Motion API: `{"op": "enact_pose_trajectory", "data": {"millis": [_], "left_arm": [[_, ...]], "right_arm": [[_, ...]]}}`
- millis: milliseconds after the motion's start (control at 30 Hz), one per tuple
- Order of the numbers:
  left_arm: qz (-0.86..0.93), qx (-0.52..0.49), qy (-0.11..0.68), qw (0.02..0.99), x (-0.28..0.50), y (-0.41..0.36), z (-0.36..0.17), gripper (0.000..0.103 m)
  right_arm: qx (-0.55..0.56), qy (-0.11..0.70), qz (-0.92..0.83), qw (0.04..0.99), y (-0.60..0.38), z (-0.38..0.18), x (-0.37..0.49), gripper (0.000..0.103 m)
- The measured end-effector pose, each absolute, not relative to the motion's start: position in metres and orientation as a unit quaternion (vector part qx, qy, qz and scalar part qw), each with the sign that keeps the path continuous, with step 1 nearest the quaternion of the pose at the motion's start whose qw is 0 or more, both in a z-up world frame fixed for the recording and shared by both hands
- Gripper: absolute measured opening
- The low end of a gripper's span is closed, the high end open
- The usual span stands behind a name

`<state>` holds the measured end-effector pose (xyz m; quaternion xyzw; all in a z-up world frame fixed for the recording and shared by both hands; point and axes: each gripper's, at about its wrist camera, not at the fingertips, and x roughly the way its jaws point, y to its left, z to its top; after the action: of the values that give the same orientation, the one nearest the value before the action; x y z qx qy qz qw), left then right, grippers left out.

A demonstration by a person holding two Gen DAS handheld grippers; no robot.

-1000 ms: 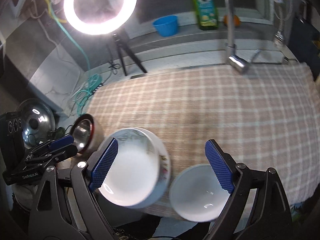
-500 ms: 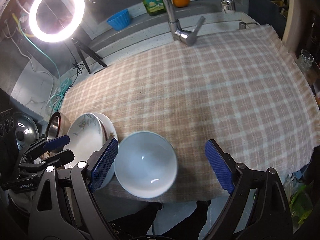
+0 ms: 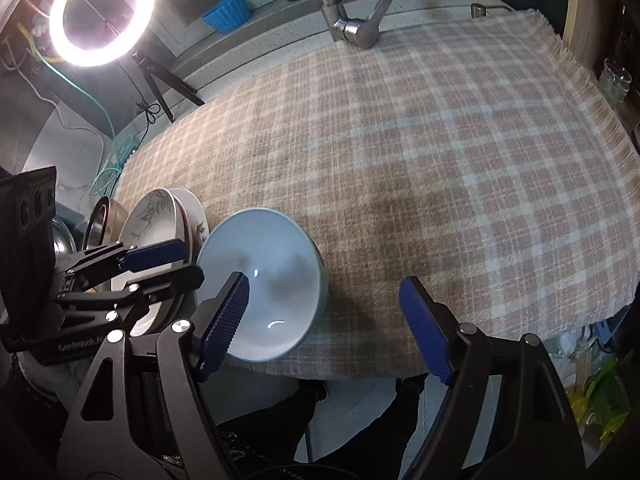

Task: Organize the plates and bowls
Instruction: 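Close both grippers on the light blue bowl rim, then lift and carry the light blue bowl with both grippers to the nested steel bowls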

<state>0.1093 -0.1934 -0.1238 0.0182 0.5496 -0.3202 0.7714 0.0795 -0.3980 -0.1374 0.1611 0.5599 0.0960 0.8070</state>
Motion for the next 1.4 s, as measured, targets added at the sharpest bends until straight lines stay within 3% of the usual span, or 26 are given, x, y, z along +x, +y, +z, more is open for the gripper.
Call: {"op": "enact_pose_trajectory", "data": {"millis": [67, 200, 467, 600, 800, 1400], "left_arm": [[-0.319, 0.025, 0.553, 0.769, 0.111, -0.197, -0.127, 0.037], [-0.315, 0.032, 0.559, 0.766, 0.113, -0.201, -0.132, 0.032], [-0.311, 0.037, 0.569, 0.76, 0.114, -0.205, -0.139, 0.023], [-0.31, 0.037, 0.572, 0.758, 0.117, -0.204, -0.14, 0.018], [-0.31, 0.03, 0.579, 0.753, 0.12, -0.202, -0.145, 0.014], [-0.302, 0.0, 0.545, 0.782, 0.129, -0.184, -0.113, 0.014]], "right_arm": [[0.166, 0.566, 0.099, 0.801, -0.399, -0.143, 0.079, 0.066], [0.167, 0.574, 0.108, 0.794, -0.396, -0.15, 0.079, 0.061], [0.172, 0.591, 0.125, 0.778, -0.388, -0.165, 0.08, 0.037], [0.175, 0.596, 0.129, 0.773, -0.386, -0.169, 0.081, 0.031], [0.181, 0.602, 0.125, 0.768, -0.385, -0.177, 0.086, 0.016], [0.166, 0.586, 0.122, 0.784, -0.378, -0.148, 0.108, 0.014]]}}
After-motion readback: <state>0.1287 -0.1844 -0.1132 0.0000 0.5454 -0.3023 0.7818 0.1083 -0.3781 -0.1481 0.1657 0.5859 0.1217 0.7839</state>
